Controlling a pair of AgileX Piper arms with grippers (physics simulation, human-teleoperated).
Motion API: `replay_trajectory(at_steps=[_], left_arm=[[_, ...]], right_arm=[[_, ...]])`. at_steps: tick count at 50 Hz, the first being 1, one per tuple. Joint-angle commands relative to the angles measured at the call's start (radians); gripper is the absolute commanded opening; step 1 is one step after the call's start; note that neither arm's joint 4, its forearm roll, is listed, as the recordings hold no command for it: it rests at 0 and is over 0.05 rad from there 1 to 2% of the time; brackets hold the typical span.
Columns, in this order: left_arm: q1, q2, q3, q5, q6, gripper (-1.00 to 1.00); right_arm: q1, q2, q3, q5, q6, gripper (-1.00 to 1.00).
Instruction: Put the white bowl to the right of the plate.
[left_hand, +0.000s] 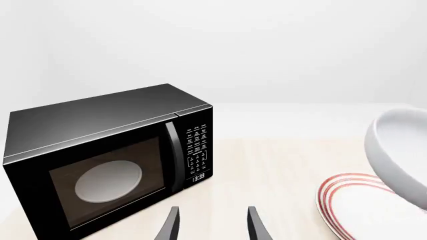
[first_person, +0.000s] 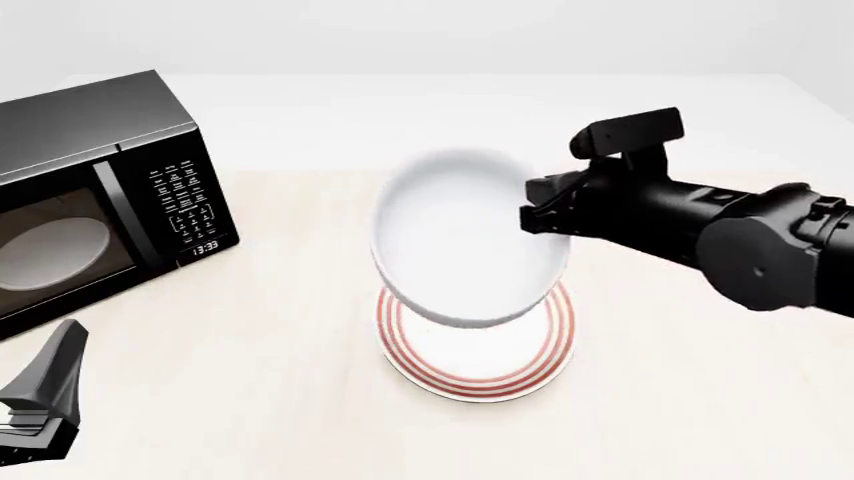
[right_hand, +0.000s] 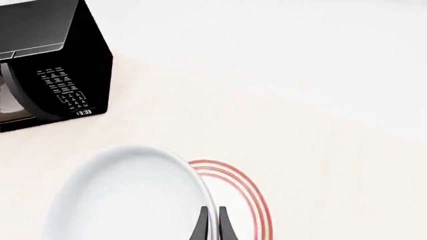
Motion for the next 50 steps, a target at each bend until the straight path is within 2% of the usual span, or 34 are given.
replay_trajectory(at_steps=[1, 5, 6, 30, 39, 50], left_arm=[[0.000, 0.000, 0.000, 0.000, 0.000, 1.00], [0.000, 0.000, 0.000, 0.000, 0.000, 1.00], [0.000, 0.000, 0.000, 0.000, 0.000, 1.00], [0.000, 0.000, 0.000, 0.000, 0.000, 1.00], [0.000, 0.000, 0.000, 0.000, 0.000, 1.00], [0.000, 0.000, 0.000, 0.000, 0.000, 1.00]], right_arm=[[-0.176, -0.114, 0.097, 0.011, -0.022, -1.00], [-0.227, -0.137, 0.125, 0.010, -0.027, -1.00], [-0.263, -0.144, 0.140, 0.006, -0.027, -1.00], [-0.531, -0.233, 0.199, 0.042, -0.038, -1.00], [-0.586, -0.196, 0.178, 0.033, -0.045, -1.00], [-0.657, -0.114, 0.196, -0.042, -0.028, -1.00]])
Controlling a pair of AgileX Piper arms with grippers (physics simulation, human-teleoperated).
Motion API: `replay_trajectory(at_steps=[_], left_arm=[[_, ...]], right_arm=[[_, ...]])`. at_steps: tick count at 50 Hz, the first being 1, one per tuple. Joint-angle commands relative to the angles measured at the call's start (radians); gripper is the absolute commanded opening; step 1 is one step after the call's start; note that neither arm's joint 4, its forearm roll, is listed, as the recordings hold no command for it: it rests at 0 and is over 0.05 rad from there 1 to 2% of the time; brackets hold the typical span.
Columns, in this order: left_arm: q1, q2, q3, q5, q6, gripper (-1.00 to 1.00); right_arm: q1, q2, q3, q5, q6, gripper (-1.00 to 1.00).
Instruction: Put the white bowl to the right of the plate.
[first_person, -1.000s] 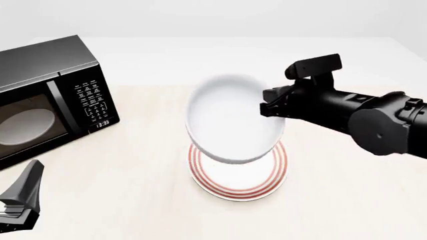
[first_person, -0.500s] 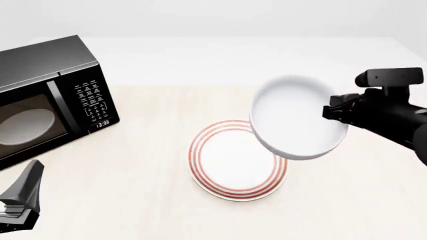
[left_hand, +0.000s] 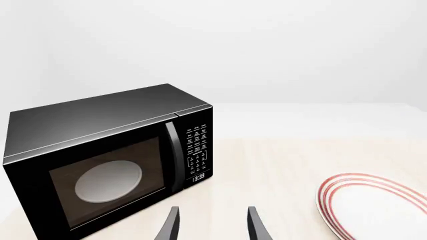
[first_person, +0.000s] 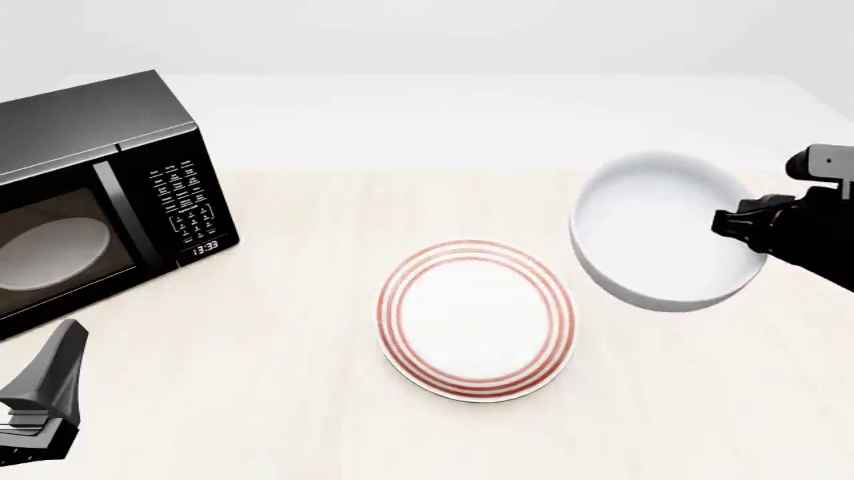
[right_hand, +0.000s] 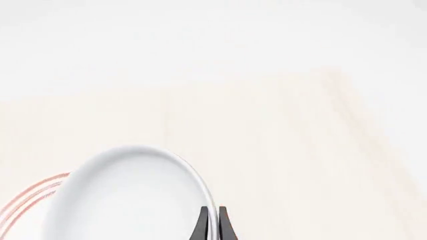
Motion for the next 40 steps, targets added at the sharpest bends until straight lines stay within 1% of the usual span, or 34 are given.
replay_trajectory(at_steps=[1, 3, 6, 11, 17, 24, 40], left_arm=[[0.000, 0.000, 0.000, 0.000, 0.000, 1.00], [0.000, 0.000, 0.000, 0.000, 0.000, 1.00], [0.000, 0.000, 0.000, 0.000, 0.000, 1.00], [0.000, 0.000, 0.000, 0.000, 0.000, 1.00], [0.000, 0.000, 0.000, 0.000, 0.000, 1.00], [0.000, 0.000, 0.000, 0.000, 0.000, 1.00], [0.000, 0.000, 0.000, 0.000, 0.000, 1.00]], right_arm=[[-0.083, 0.053, 0.007, -0.057, 0.013, -1.00], [-0.104, 0.074, 0.015, -0.077, 0.007, -1.00], [-0.112, 0.098, 0.026, -0.100, 0.009, -1.00], [-0.149, 0.133, 0.029, -0.127, 0.017, -1.00], [-0.178, 0.148, 0.031, -0.136, 0.021, -1.00], [-0.212, 0.193, 0.063, -0.186, 0.023, -1.00], [-0.245, 0.294, 0.106, -0.285, 0.035, -1.00]])
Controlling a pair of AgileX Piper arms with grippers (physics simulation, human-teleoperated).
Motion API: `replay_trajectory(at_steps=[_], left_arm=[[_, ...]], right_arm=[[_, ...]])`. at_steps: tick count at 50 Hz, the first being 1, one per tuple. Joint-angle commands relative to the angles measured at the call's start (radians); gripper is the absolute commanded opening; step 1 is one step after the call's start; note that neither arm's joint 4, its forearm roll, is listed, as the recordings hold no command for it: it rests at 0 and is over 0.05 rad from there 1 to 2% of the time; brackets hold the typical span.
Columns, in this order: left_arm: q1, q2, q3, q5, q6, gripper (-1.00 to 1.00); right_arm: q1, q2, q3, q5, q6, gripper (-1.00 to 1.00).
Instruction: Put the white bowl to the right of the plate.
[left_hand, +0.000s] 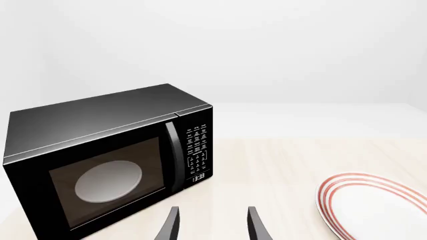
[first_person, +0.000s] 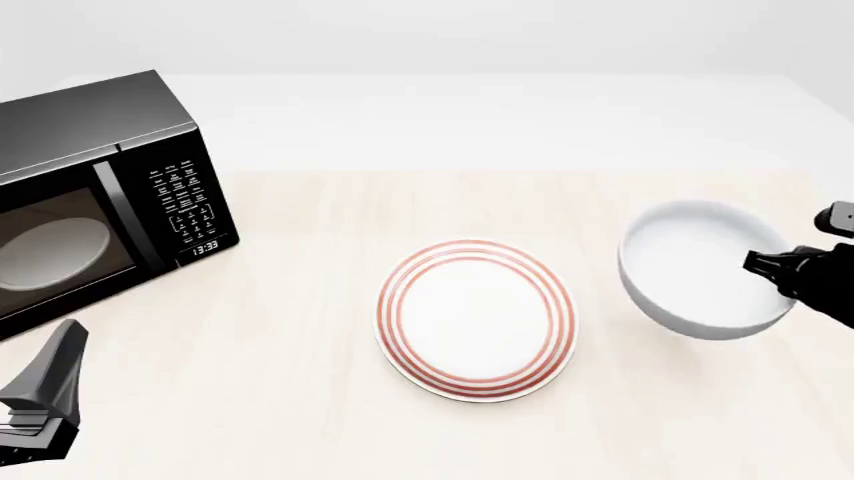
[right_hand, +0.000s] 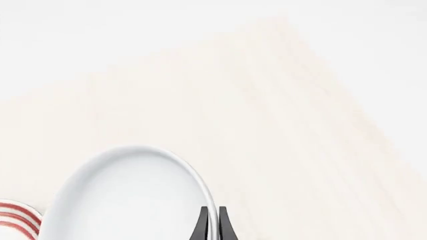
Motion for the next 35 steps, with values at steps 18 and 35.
replay_trajectory(at_steps=[18, 35], left_arm=[[0.000, 0.000, 0.000, 0.000, 0.000, 1.00], [0.000, 0.000, 0.000, 0.000, 0.000, 1.00]], right_arm=[[-0.059, 0.164, 0.048, -0.155, 0.016, -1.00], [-0.061, 0.219, 0.047, -0.189, 0.025, -1.00]])
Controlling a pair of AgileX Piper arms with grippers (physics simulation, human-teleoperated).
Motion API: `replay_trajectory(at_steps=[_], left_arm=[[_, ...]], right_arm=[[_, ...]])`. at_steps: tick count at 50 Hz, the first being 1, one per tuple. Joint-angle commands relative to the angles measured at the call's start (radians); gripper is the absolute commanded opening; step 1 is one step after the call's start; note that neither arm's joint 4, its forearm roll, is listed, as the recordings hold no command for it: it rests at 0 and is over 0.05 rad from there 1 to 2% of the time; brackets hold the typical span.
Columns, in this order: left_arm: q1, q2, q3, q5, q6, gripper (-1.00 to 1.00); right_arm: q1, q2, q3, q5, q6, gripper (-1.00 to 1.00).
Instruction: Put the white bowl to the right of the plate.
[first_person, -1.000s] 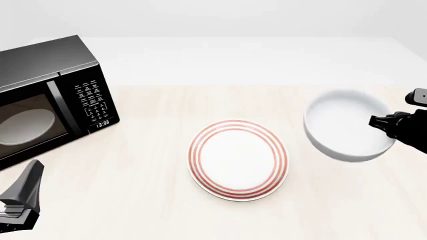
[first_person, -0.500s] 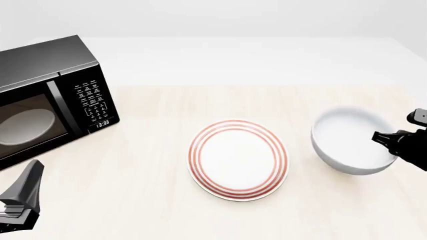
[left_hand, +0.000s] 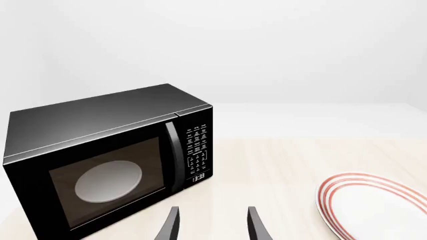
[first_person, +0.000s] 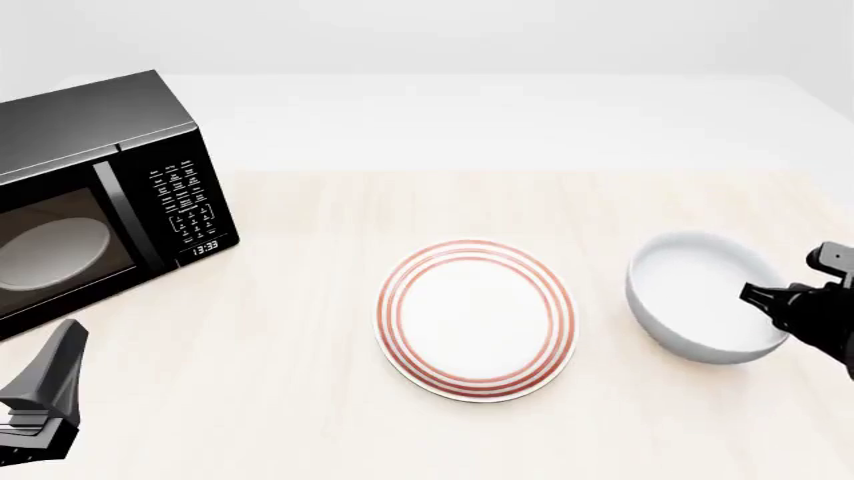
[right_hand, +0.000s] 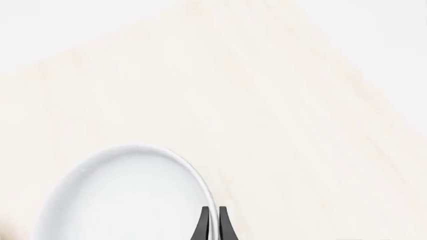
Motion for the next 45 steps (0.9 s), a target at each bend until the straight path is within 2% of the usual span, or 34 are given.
replay_trajectory(at_steps=[1, 11, 12, 21, 27, 30, 38, 41, 43, 45], left_arm=[[0.000, 0.000, 0.000, 0.000, 0.000, 1.00], [0.000, 0.000, 0.000, 0.000, 0.000, 1.00], [0.000, 0.000, 0.000, 0.000, 0.000, 1.00], [0.000, 0.000, 0.000, 0.000, 0.000, 1.00], [0.000, 0.000, 0.000, 0.000, 0.000, 1.00], [0.000, 0.000, 0.000, 0.000, 0.000, 1.00], [0.000, 0.000, 0.000, 0.000, 0.000, 1.00], [0.000, 0.000, 0.000, 0.000, 0.000, 1.00], [0.000, 0.000, 0.000, 0.000, 0.000, 1.00], [0.000, 0.000, 0.000, 0.000, 0.000, 1.00]], right_arm=[[-0.001, 0.022, -0.002, -0.017, 0.013, -1.00], [0.015, 0.002, -0.004, 0.001, 0.020, -1.00], [0.022, -0.024, 0.000, 0.012, 0.028, 1.00], [0.041, -0.264, 0.002, 0.173, 0.030, 1.00], [0.073, -0.415, 0.000, 0.283, 0.002, 1.00], [0.089, -0.477, 0.005, 0.322, 0.014, 1.00], [0.185, -0.736, -0.023, 0.510, 0.021, 1.00], [0.240, -0.785, -0.058, 0.572, -0.020, 1.00], [0.263, -0.825, -0.078, 0.609, -0.006, 1.00], [0.277, -0.862, -0.097, 0.647, -0.019, 1.00]])
